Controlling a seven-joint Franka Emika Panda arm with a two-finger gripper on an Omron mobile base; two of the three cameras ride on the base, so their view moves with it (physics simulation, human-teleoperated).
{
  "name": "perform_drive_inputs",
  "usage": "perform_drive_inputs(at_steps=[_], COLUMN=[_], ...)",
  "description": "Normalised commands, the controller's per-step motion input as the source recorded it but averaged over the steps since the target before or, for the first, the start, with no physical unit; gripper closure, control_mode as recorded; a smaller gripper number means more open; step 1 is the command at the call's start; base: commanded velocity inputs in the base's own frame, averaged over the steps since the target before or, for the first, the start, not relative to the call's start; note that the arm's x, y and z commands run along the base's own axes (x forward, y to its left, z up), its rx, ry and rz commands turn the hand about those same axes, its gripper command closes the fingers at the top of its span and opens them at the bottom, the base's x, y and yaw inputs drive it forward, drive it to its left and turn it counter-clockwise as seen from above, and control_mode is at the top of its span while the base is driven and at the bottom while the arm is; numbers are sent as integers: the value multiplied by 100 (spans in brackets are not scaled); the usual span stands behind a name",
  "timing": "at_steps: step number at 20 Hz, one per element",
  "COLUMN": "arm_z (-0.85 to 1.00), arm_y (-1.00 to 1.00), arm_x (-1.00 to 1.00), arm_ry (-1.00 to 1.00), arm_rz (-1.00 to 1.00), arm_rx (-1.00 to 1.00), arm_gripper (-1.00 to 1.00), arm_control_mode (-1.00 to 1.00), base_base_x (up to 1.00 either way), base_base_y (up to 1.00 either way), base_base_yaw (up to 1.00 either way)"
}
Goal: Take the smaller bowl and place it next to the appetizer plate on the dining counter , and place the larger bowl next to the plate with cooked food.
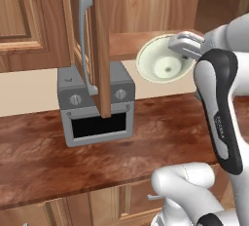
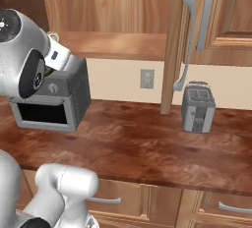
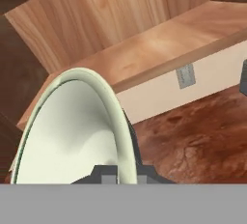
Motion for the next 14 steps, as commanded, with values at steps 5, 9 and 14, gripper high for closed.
perform_drive_inputs(at_steps=[5, 9, 14], arm_z=[-2, -22, 0], arm_y=[8, 18, -16], arm_x=[-100, -100, -93], arm_ry=[2, 1, 6], arm_rz=[0, 0, 0], arm_rx=[-2, -6, -1], arm_gripper=[100, 100, 100], arm_control_mode=[-100, -100, -100], base_base_x=[0, 0, 0], base_base_y=[0, 0, 0], base_base_yaw=[0, 0, 0])
